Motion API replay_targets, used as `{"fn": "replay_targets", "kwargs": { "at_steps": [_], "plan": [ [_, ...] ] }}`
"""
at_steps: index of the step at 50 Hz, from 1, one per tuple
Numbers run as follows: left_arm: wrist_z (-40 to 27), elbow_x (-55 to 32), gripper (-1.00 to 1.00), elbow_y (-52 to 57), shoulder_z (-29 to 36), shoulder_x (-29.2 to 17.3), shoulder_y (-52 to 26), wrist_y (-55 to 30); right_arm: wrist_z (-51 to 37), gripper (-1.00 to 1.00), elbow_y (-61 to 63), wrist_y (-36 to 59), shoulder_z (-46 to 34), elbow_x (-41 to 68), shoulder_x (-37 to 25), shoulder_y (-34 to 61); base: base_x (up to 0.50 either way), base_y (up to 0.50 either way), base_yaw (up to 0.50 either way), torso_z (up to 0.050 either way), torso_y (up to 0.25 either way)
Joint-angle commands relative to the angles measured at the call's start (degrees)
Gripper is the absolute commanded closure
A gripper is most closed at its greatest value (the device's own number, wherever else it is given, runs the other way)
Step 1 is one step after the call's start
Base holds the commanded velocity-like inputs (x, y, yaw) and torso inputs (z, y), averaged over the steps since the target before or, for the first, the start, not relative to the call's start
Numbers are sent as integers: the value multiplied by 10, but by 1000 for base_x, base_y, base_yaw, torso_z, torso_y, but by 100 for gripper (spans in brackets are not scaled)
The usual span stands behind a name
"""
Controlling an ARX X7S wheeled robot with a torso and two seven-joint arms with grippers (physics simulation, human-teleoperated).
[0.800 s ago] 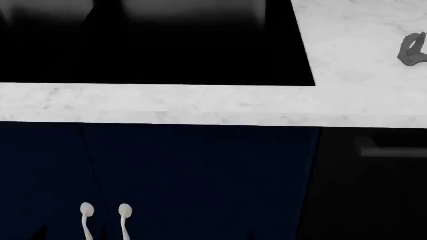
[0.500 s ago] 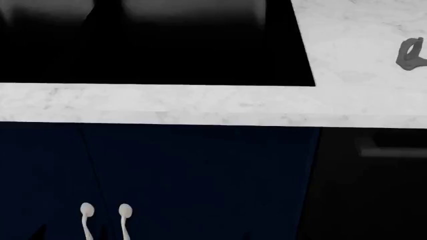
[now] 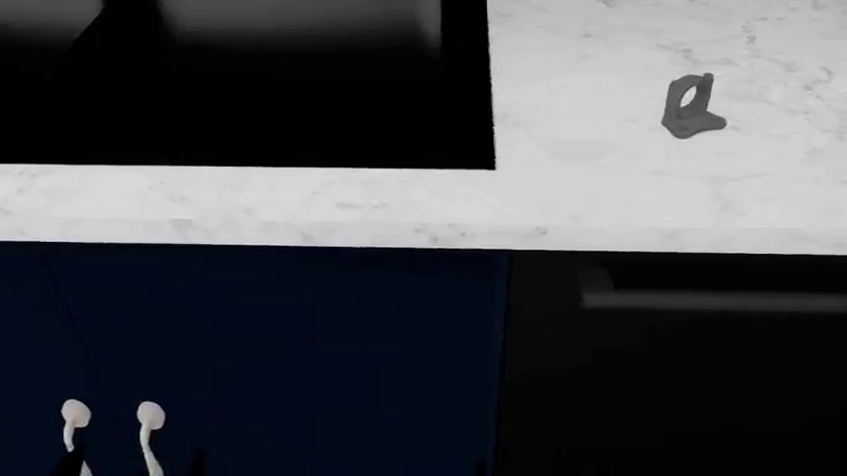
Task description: Open the dishwasher door
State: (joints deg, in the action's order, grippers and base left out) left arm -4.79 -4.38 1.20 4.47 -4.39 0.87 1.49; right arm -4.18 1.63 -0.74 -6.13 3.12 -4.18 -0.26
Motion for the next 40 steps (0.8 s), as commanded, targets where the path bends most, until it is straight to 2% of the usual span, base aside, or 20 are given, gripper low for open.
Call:
{"fn": "replay_targets", "kwargs": {
  "at_steps": [1,28,40],
  "plan": [
    [-10,-6,-100,-6,8,-9,-2,10,-8,-100,-3,-6,-8,11,-9,0,0,-500,0,0,0],
    [-29,-23,-100,-9,24,-24,-6,16,-27,-100,0,-3,-27,24,-25,3,0,-496,0,0,0],
    [-30,-34,-100,-11,30,-28,-9,19,-34,-100,2,-5,-32,32,-30,1,0,-33,0,0,0]
  ]
}}
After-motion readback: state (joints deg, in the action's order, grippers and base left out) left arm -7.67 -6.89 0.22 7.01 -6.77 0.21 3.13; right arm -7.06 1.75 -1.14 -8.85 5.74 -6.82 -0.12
